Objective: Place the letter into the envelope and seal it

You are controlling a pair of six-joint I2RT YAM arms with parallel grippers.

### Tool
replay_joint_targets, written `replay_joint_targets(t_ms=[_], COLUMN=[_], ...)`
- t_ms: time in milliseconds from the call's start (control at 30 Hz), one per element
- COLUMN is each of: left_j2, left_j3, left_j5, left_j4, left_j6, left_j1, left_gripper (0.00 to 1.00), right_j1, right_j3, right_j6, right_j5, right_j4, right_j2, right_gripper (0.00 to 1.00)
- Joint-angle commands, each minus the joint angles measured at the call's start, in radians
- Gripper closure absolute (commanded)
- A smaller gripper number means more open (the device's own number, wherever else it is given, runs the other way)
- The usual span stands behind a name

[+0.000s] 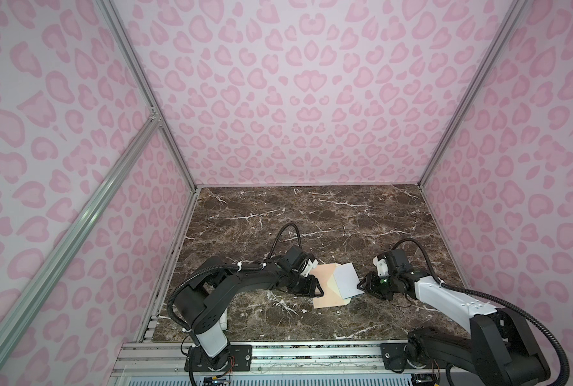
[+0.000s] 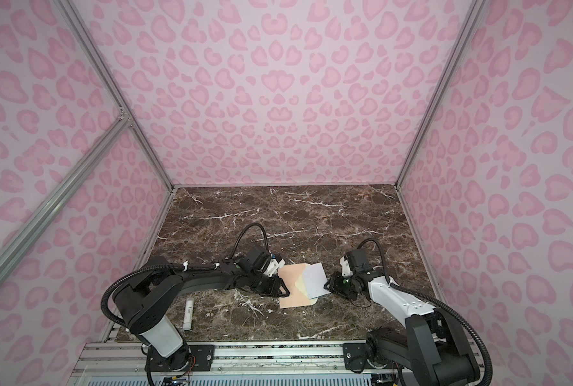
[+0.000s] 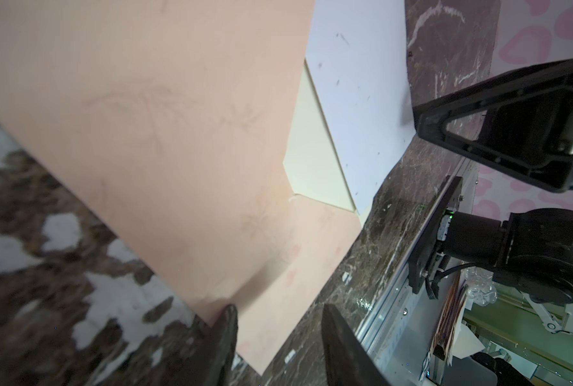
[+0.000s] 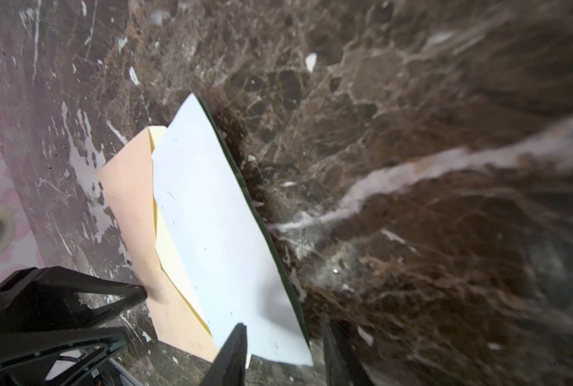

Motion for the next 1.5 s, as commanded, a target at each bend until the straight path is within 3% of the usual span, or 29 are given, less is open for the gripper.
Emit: replay_joint_targets(t_ms=[0,367,800,1100,1200,1467], left_j2=[0.014,0.016,0.021,0.019,0.018,0.021], left_j3=[-0.005,-0.01,-0.011,-0.012,-0.014,-0.012], left_j5=[-0.093,-0.089,-0.088,-0.089,-0.088,-0.088], left_j4=[-0.106,-0.095,-0.086,-0.086,-0.087,-0.087], left_j6=[0.015,0.014,0.011,0.011,0.012,0.012], left_j1=[0.0,0.001,0.001,0.001,0.001,0.001], left_gripper=[0.55,0.55,0.55,0.55,0.55,0.55], right_j1=[-0.003,-0.015,-0.014,-0.015,-0.014,-0.016], right_j3=[-0.015,-0.008,-0.024,-0.038,-0.029,-0.02], right_j6=[0.016,0.028,0.06,0.092,0.071,0.032], right_j5=[-0.026,-0.046,-0.101,-0.141,-0.11,-0.011], right_j4=[0.028,0.019,0.098,0.174,0.132,0.016], right_j2=[0.007,-0.041,-0.024,-0.012,-0.011,-0.031], right_gripper=[0.6,0.71,0.74,0.69,0.61,0.6])
